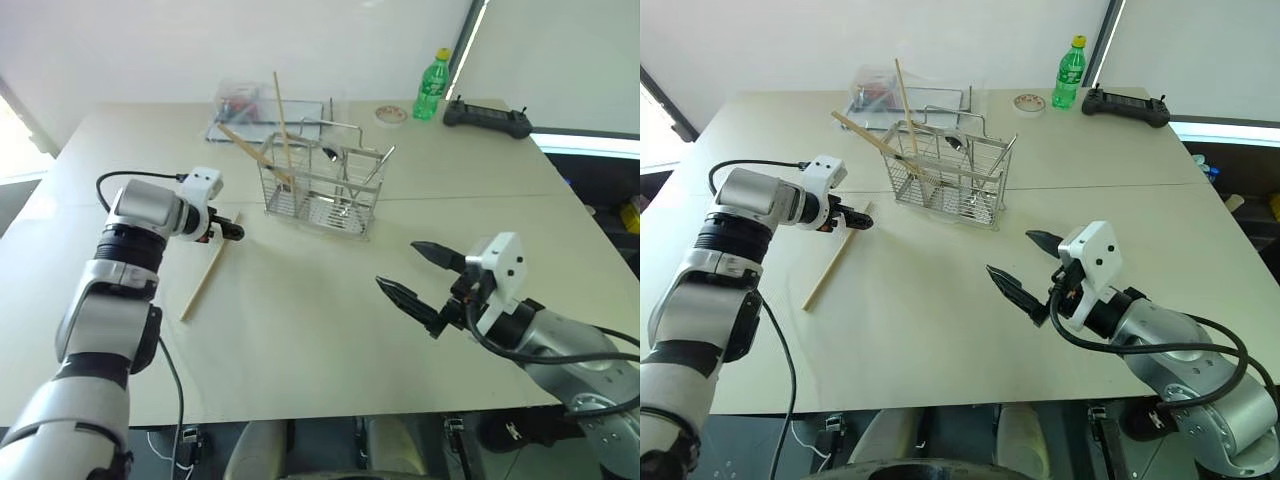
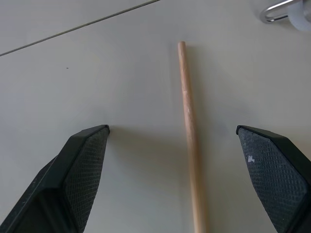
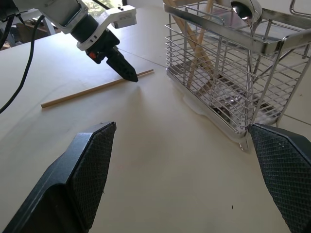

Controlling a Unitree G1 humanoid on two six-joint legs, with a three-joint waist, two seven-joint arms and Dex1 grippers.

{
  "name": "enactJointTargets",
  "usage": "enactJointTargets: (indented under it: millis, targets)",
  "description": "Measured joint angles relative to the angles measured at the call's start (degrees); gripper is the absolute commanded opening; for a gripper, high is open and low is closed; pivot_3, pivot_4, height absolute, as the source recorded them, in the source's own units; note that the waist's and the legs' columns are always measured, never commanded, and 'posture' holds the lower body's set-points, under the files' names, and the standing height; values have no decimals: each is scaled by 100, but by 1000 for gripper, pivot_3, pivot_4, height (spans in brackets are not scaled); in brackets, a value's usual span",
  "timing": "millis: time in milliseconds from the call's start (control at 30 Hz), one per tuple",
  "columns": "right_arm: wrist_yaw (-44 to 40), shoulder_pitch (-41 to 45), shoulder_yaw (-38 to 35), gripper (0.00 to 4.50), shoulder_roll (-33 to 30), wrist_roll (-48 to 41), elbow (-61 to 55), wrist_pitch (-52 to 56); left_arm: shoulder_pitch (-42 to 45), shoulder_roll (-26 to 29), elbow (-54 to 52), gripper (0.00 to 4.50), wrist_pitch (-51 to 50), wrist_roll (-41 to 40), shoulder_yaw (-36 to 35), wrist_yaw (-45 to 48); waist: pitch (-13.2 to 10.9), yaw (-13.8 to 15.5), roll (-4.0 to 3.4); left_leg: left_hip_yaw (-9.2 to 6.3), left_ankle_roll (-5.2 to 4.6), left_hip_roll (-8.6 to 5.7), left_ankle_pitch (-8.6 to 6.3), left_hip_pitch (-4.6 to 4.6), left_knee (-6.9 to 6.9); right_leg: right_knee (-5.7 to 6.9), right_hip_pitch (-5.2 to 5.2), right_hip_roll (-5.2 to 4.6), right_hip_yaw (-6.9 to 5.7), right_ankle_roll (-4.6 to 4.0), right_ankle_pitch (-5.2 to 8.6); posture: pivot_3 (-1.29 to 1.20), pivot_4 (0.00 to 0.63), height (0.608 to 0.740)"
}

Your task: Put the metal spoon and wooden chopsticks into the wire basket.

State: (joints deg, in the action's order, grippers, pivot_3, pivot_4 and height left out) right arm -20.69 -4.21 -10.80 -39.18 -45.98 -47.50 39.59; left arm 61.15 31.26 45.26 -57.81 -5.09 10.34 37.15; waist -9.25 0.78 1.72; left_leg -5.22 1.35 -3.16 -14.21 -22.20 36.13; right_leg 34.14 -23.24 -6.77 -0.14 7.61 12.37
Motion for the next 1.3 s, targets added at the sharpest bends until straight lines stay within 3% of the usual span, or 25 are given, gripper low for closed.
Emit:
enactJointTargets:
  millis: [100, 333, 567, 767, 1000, 1167, 1300]
  targets:
    - [16, -35, -88, 4500, -1, -40, -19, 1, 94, -107, 442, 3554, 366, 99, -58, -79, 10, 5, -17, 1, 0, 0, 0, 19, 1, 0, 19, -1, 0, 1, 1, 0, 150, 725]
    - [-30, -124, -149, 4500, -71, -80, -68, 8, 271, -191, 922, 48, 587, 243, -273, -162, 11, 19, -19, -1, 0, -2, 0, 27, 0, -6, 36, -9, -1, 10, 6, 0, 150, 725]
    - [-121, -125, -244, 4500, -188, -156, -68, 8, 401, -274, 1098, 48, 583, 317, -368, -180, 11, 11, -18, -2, 0, -5, 0, 28, 0, -6, 37, -9, -1, 12, 7, 0, 150, 725]
    - [-204, -6, -242, 4500, -203, -156, -48, 9, 682, -195, 1452, 48, 592, -54, -1277, -647, -5, -7, 7, -3, 0, -2, 0, 0, 1, 0, 2, -3, -2, 11, 4, 0, 150, 725]
    - [-351, 136, -242, 4500, -258, -169, 81, 64, 1523, 401, 1421, 48, 3073, -928, -3283, -2278, -7, -9, 12, 4, 3, -1, -1, -5, -9, -1, -12, -8, -1, 7, -1, 0, 150, 725]
    - [-452, 261, -242, 4500, -268, -237, 159, 134, 1663, 315, 1191, 48, 4893, -1195, -3789, -2608, -5, 41, 18, 1, 9, -3, 3, -4, 2, -5, 3, -8, -2, 7, -1, 0, 150, 725]
    - [-493, 368, -160, 4500, -268, -256, 172, 160, 1957, -240, 837, 48, 5309, -1448, -3810, -2450, -3, 164, 26, 2, 12, -5, 5, -5, 13, -11, 15, -8, -3, 9, -3, 0, 150, 725]
